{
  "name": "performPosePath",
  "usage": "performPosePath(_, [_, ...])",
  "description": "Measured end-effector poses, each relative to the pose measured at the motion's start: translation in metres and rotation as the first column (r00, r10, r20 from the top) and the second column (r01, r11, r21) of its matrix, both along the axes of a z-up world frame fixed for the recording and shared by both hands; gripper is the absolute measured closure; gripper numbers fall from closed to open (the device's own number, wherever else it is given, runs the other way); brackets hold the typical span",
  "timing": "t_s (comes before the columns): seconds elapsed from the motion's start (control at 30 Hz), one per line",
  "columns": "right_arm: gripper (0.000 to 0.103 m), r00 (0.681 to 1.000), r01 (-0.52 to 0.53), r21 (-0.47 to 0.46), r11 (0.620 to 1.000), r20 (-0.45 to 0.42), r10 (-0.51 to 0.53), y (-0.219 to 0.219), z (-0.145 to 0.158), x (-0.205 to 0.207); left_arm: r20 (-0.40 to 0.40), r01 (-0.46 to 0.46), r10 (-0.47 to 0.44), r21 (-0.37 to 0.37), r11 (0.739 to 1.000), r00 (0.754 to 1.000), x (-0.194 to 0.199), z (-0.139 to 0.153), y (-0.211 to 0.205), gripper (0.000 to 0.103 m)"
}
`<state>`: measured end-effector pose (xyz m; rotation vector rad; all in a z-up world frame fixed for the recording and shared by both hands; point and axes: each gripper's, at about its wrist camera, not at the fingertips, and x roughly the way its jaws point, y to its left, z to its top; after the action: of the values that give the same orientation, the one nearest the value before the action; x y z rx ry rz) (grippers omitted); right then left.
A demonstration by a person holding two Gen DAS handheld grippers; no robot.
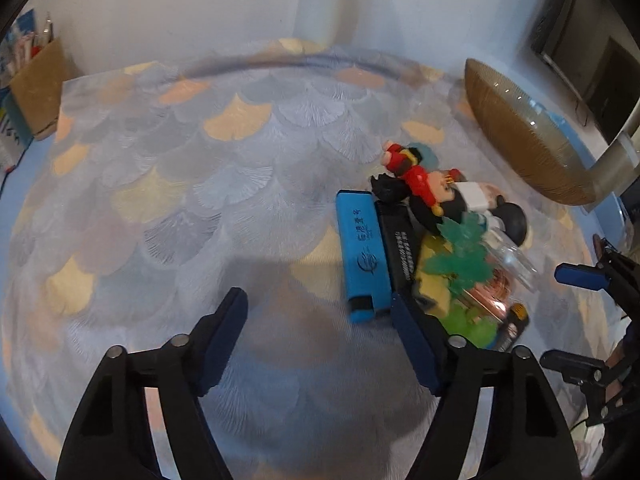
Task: Organize rigid objects
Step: 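Grasp the blue lighter with the left gripper while the right grasps the black FASHION lighter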
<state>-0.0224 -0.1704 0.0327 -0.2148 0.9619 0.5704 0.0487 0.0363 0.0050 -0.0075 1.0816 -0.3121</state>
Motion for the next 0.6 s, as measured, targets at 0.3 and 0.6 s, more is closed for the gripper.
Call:
performPosePath(0.3, [0.028,0.997,-0.062,0.012,0.998,-0.033,0.063,0.009,-0.015,0.014,0.007,0.028,-0.028,0.005,1.000,1.000,0.017,0.000,-0.008,0.034])
performPosePath(0.6, [0.028,0.992,-0.117,0.023,0.993,-0.046,0.118,0.020,-0.020,0.017,0.000,0.001,-0.001,0.059,0.998,1.000,0.020,0.004,0.008,0.038])
